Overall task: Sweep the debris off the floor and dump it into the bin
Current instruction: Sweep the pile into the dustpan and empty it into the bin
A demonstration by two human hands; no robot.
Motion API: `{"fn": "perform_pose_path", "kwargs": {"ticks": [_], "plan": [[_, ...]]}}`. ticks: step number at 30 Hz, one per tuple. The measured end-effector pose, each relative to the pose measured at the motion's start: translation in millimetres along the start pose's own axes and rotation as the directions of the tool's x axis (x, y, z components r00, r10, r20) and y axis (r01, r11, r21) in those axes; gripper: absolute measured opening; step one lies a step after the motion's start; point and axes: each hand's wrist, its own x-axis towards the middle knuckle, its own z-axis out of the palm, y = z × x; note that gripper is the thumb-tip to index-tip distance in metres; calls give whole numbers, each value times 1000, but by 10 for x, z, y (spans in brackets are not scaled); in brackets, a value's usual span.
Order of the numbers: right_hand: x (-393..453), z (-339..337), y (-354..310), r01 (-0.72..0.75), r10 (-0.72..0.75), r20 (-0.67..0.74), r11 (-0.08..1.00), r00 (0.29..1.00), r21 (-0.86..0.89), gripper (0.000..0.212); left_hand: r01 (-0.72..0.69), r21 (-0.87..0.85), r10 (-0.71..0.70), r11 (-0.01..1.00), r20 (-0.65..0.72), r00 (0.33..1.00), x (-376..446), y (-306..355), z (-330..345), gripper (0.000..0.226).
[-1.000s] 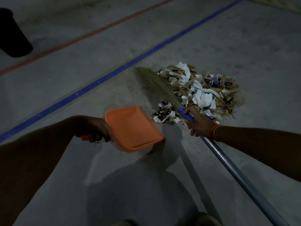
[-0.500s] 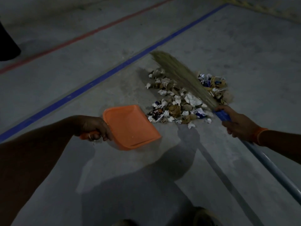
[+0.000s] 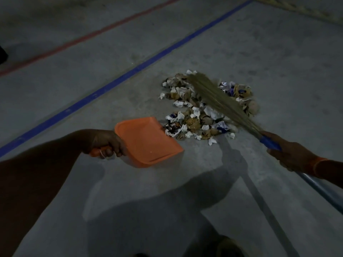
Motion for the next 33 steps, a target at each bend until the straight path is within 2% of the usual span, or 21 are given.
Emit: {"fn": "perform_pose_path", "kwargs": {"ticks": [6, 9, 14, 18, 25, 33], "plan": [[200, 85, 1, -10, 9, 87, 1000, 996, 16, 61, -44, -24, 44, 999, -11, 999, 230, 235, 148, 19], [283, 134, 42, 4, -2, 118, 1000, 993, -22, 63, -64, -18, 64, 998, -38, 997, 380, 362, 253, 32], [375, 225, 131, 53, -40, 171, 996, 985, -69, 65, -66, -2, 66, 998, -56, 996, 674, 528, 358, 31], [420, 256, 196, 72, -60, 172, 995, 983, -63, 66, -102, 11, 102, 995, -48, 994, 820, 695, 548, 39], [383, 294, 183, 49, -43, 190, 998, 981, -28, 65, -129, 9, 129, 992, -70, 989, 831, 698, 613, 41], [370, 389, 36, 85, -73, 212, 995, 975, -46, 73, -134, -1, 133, 991, -75, 988, 798, 721, 647, 37]]}}
